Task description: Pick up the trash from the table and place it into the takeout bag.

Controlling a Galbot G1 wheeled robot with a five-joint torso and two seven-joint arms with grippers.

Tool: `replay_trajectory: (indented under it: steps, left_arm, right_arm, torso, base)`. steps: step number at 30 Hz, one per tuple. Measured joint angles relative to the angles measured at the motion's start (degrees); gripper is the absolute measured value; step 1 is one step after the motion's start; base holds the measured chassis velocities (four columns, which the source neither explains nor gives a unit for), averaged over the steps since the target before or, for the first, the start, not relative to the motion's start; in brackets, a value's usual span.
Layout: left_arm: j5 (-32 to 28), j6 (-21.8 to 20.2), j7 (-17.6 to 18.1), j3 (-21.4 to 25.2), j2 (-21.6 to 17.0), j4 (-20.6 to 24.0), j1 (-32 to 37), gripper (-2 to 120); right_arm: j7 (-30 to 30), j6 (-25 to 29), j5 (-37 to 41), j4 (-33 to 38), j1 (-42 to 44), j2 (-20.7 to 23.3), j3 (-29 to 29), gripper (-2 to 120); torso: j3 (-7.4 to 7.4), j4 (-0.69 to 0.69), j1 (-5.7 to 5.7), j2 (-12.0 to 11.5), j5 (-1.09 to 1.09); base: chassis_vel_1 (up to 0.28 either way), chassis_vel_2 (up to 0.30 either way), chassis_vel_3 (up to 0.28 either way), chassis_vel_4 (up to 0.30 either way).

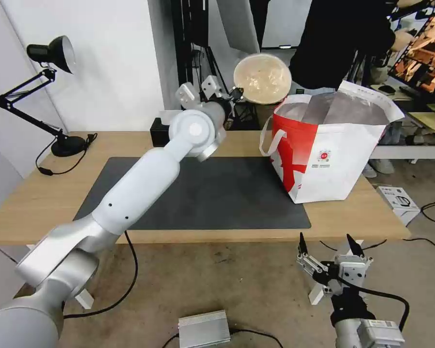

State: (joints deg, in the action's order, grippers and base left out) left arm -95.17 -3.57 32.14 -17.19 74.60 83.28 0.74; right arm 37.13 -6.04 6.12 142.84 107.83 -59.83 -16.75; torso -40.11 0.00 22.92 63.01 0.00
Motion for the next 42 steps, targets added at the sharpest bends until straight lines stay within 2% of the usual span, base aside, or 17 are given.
replay_trajectory:
  steps: [2,12,26,30,42]
  left_arm:
    - [0.1,0.1,-0.6,-0.7,0.9,-1.7,-1.5,0]
    - [0.9,0.2,-2.0,-2.9,1.9,-4.6,-2.8,0]
    - [3.2,0.2,-8.7,-6.9,2.4,-7.9,-3.5,0]
    - [3.9,-0.1,-11.7,-7.9,3.1,-9.0,-3.6,0]
    - [4.4,-0.2,-17.3,-10.1,1.9,-9.5,-3.7,0]
  right_arm:
    - [0.0,0.0,0.0,0.0,0.0,0.0,0.0,100]
    - [0.0,0.0,0.0,0.0,0.0,0.0,0.0,100]
    - [0.0,0.0,0.0,0.0,0.0,0.0,0.0,100]
    - [0.0,0.0,0.0,0.0,0.0,0.0,0.0,100]
    - [0.0,0.0,0.0,0.0,0.0,0.0,0.0,100]
  torso:
    - [0.0,-0.02,0.0,0.0,0.01]
    - [0.01,0.0,0.0,0.0,0.0]
    - [0.0,0.0,0.0,0.0,0.0]
    - [0.0,0.0,-0.01,0.0,0.0]
    - [0.0,0.0,-0.01,0.0,0.0]
  base:
    - [0.0,0.0,0.0,0.0]
    - [0.0,0.0,0.0,0.0]
    - [0.0,0.0,0.0,0.0]
    - [0.0,0.0,0.0,0.0]
    - [0.0,0.0,0.0,0.0]
